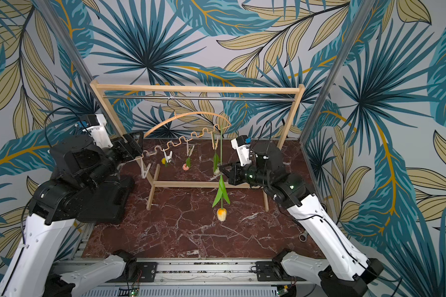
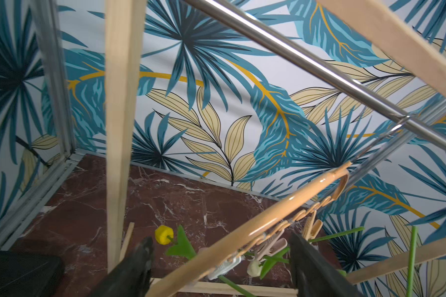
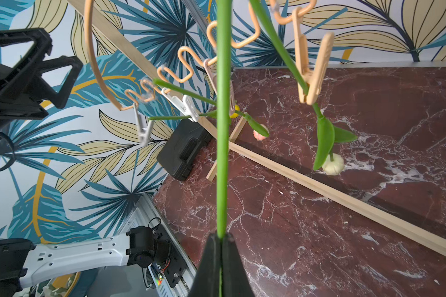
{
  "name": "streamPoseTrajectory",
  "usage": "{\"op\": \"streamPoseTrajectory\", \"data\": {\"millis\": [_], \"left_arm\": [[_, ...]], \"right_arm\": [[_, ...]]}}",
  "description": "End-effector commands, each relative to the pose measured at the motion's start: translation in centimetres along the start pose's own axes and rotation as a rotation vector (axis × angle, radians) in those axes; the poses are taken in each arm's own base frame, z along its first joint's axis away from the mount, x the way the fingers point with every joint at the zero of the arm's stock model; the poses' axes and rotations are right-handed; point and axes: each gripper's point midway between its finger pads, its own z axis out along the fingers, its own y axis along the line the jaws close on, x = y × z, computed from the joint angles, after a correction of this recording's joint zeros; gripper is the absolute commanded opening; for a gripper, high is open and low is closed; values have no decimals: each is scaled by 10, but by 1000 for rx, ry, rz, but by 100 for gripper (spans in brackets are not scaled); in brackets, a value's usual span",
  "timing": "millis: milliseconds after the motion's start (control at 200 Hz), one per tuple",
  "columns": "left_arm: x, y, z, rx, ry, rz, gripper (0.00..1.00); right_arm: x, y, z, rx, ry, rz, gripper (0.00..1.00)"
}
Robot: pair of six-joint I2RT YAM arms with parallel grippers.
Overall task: Dry the flowers on a clothes hanger
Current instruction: Pick up the flower at the center of the board, then open the clamp at the hanger.
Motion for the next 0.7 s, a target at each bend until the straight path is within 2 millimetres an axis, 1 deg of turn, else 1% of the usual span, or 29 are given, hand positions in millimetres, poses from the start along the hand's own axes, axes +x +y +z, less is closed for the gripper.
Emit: {"op": "streamPoseTrajectory", "data": {"millis": [0, 140, 280, 371, 431, 501, 561, 666, 696], "left_arm": [[4, 26, -7, -102, -10, 1, 85], [19, 36, -5, -107, 25, -42, 84], [23, 29, -12, -13, -14, -80, 84], [36, 33, -6, -20, 20, -100, 84], [46, 30, -1, 5, 53, -113, 84], [53, 26, 2, 32, 76, -120, 83], [54, 24, 2, 45, 80, -121, 83], [54, 16, 1, 103, 68, -116, 83], [57, 8, 0, 149, 86, -115, 83]], "right_arm": [[-3, 1, 2, 4, -15, -6, 0], [-1, 4, 7, 17, -18, -24, 0], [-1, 13, 14, 0, -33, -40, 0], [2, 16, 19, -1, -20, -58, 0], [4, 18, 21, -4, -16, -64, 0], [6, 22, 23, -11, -18, -69, 0], [7, 26, 24, -21, -24, -76, 0], [6, 32, 25, -29, -28, -93, 1], [6, 34, 24, -33, -28, -100, 1]]}}
